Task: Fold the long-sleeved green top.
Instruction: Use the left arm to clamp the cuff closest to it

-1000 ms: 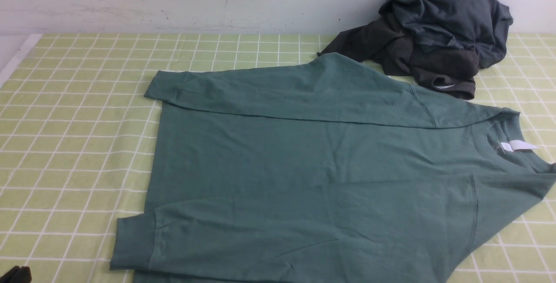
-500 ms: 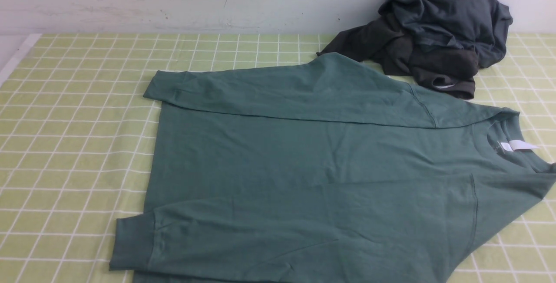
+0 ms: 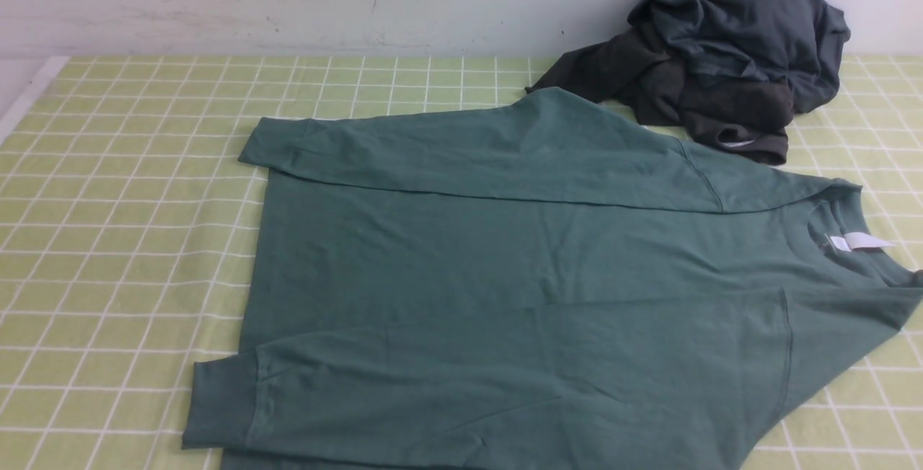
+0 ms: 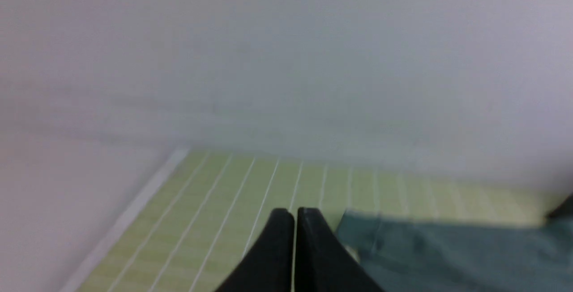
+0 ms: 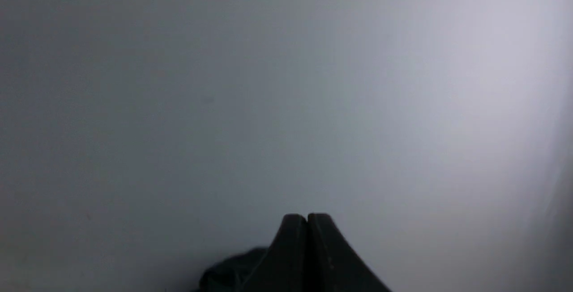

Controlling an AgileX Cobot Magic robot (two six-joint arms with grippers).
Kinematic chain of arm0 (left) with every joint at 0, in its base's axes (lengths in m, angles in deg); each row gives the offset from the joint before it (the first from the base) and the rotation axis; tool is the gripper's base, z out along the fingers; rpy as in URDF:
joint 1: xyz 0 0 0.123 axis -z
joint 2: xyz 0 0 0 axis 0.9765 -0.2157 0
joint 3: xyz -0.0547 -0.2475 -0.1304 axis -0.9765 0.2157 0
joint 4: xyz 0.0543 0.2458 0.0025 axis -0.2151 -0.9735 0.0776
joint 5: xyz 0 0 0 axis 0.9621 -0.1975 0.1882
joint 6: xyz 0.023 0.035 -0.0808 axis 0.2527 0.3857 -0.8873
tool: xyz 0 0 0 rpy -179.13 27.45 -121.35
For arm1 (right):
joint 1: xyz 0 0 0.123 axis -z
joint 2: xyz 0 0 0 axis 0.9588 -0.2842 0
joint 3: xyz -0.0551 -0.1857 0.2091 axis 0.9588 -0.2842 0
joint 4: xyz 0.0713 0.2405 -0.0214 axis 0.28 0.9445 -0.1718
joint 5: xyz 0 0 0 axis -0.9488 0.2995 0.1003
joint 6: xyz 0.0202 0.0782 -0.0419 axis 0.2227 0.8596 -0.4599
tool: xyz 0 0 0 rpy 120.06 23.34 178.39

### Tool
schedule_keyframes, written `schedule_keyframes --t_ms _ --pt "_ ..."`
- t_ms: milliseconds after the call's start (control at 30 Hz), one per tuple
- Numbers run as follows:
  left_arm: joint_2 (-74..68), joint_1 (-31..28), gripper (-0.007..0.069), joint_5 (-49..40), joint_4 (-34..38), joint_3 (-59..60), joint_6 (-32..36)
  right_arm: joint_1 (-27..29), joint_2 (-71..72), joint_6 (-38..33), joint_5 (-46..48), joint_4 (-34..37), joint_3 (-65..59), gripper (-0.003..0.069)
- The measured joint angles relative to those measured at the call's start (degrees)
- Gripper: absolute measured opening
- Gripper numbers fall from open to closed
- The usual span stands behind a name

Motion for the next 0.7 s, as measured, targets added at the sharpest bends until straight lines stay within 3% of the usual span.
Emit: schedule_keyframes --t_ms 167,267,333,433,467,500,567,700 --pt "-16.1 0.0 -0.0003 -2.3 0.1 -0.1 -0.2 -6.8 -11.7 -1.5 22.7 6.2 0.1 -0.0009" --pt "-25.3 1.4 -0.0003 -4.1 5.3 -0.5 1.3 -12.1 -18.8 -7.0 34.6 11.8 0.1 -0.0009" --pt "-30.3 3.2 -0.0003 -7.1 11.2 -0.7 6.4 -14.9 -22.7 -11.4 39.0 14.2 0.1 -0.0009" --pt "-36.5 5.5 0.0 -9.8 18.6 -0.7 13.6 -17.5 -27.2 -16.2 40.3 17.4 0.1 -0.0009" --pt "-40.3 6.3 0.0018 -10.2 24.0 -0.8 18.6 -19.0 -29.2 -19.4 38.9 19.4 0.1 -0.0009" --pt "-41.3 6.3 0.0022 -10.2 24.5 -0.8 19.1 -19.1 -29.6 -19.7 38.6 19.8 0.1 -0.0009" --pt "-46.4 6.2 0.0085 -9.8 28.5 -0.9 22.9 -19.8 -31.4 -22.4 34.9 22.2 0.1 -0.0009" --pt "-51.7 5.7 0.0242 -6.7 29.9 -1.0 24.2 -20.0 -32.0 -23.7 32.4 25.0 0.2 -0.0009"
